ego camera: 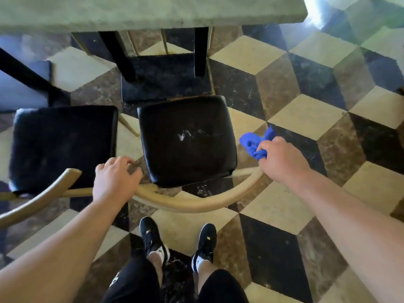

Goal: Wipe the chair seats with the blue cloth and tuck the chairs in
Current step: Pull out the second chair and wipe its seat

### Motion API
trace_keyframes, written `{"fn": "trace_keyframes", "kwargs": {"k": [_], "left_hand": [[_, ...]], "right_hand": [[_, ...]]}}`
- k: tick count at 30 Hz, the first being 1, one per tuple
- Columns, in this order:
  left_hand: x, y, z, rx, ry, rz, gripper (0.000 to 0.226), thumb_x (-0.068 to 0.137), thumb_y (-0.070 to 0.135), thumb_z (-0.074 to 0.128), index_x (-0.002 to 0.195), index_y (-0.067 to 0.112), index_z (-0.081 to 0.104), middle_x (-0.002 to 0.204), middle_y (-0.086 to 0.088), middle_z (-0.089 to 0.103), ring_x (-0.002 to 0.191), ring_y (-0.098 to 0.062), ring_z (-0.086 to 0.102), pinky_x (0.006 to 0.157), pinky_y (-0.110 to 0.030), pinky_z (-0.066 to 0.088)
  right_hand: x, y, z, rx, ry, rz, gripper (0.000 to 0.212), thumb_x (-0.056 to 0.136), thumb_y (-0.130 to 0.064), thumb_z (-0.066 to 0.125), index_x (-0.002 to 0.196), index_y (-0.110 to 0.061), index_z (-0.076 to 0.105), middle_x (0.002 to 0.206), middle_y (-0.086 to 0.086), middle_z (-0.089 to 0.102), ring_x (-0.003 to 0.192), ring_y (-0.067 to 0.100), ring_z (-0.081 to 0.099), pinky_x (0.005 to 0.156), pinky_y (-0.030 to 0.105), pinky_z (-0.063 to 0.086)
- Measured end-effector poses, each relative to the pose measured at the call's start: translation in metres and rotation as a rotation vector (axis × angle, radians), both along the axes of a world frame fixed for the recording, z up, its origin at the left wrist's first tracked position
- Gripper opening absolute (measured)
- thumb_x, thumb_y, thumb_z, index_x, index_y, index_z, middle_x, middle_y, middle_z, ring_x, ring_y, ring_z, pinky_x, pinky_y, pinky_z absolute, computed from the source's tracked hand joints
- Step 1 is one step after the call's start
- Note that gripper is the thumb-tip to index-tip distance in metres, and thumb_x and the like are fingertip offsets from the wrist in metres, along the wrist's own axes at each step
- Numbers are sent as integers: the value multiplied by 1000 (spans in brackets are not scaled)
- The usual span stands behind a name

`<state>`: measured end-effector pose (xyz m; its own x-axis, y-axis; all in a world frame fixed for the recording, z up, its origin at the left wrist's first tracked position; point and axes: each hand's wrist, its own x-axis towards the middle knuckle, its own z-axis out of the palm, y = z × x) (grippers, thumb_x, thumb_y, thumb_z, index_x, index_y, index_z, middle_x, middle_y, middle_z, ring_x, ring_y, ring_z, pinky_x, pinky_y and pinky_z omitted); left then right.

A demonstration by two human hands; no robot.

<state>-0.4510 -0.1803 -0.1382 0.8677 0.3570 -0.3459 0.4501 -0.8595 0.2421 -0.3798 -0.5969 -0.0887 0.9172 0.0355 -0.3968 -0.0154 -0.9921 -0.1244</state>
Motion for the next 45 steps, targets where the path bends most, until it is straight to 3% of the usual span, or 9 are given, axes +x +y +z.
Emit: {"fn": "trace_keyframes", "kwargs": {"k": [5, 13, 21, 26, 30, 33, 38, 41, 45], "left_hand": [[10, 13, 1, -125, -81, 113, 33, 99, 38, 57, 130, 30, 61, 113, 9, 67, 100, -18, 64, 75, -36, 50], [8, 18, -10, -269, -254, 241, 17, 105, 39, 49, 117, 36, 61, 103, 22, 60, 81, -1, 56, 63, -23, 41], [0, 11, -27, -279, -449, 271, 13, 101, 35, 52, 111, 41, 56, 87, 21, 63, 79, -2, 62, 61, -16, 43], [2, 7, -21, -197, -390, 203, 16, 98, 25, 59, 113, 30, 62, 92, 16, 64, 82, -9, 59, 65, -25, 47], [9, 0, 1, 107, -77, -41, 24, 98, 38, 56, 104, 21, 72, 104, 0, 70, 106, -29, 59, 95, -48, 49], [17, -28, 17, 209, 174, -222, 40, 99, 49, 37, 91, 31, 72, 100, 5, 71, 115, -26, 60, 116, -63, 19], [22, -110, 7, -136, 609, -525, 43, 97, 57, 40, 118, 31, 66, 120, -2, 71, 108, -28, 66, 86, -40, 48], [18, -163, 4, -330, 780, -867, 53, 111, 40, 35, 163, 32, 28, 148, -11, 52, 126, -40, 56, 90, -43, 44], [27, -200, -3, -443, 815, -828, 61, 112, 40, 31, 167, 33, 4, 151, -15, 46, 126, -42, 55, 96, -47, 45]], "right_hand": [[-44, 123, 6, 310, 467, 225, 15, 83, -23, 55, 87, -33, 66, 84, -9, 56, 73, 14, 58, 57, 30, 37], [-33, 279, -63, 946, 646, -241, 25, 97, -6, 60, 104, -26, 72, 83, -4, 73, 69, 9, 64, 65, 23, 50], [1, 317, -211, 604, 876, -131, 27, 98, 1, 48, 112, -15, 64, 88, 18, 62, 56, 25, 50, 49, 28, 35], [7, 318, -190, 590, 904, -147, 30, 93, -2, 48, 106, -19, 69, 79, 10, 64, 62, 24, 54, 48, 24, 40], [10, 287, -100, 790, 1048, -182, 28, 88, 0, 50, 88, -19, 70, 82, 9, 66, 73, 23, 59, 61, 29, 46], [17, 245, -41, 715, 1041, 5, 17, 87, -4, 54, 89, -14, 67, 83, 12, 65, 78, 24, 58, 67, 36, 44], [24, 135, 33, 208, 1083, 481, 9, 82, -22, 62, 83, -29, 68, 73, -7, 68, 64, 13, 62, 55, 28, 48], [30, 75, 53, -6, 961, 459, 14, 77, -15, 58, 73, -26, 64, 72, -5, 70, 69, 14, 64, 58, 32, 49], [60, 37, 39, -92, 779, 392, 20, 78, -9, 52, 78, -22, 66, 76, -1, 67, 70, 19, 60, 58, 34, 46]]}}
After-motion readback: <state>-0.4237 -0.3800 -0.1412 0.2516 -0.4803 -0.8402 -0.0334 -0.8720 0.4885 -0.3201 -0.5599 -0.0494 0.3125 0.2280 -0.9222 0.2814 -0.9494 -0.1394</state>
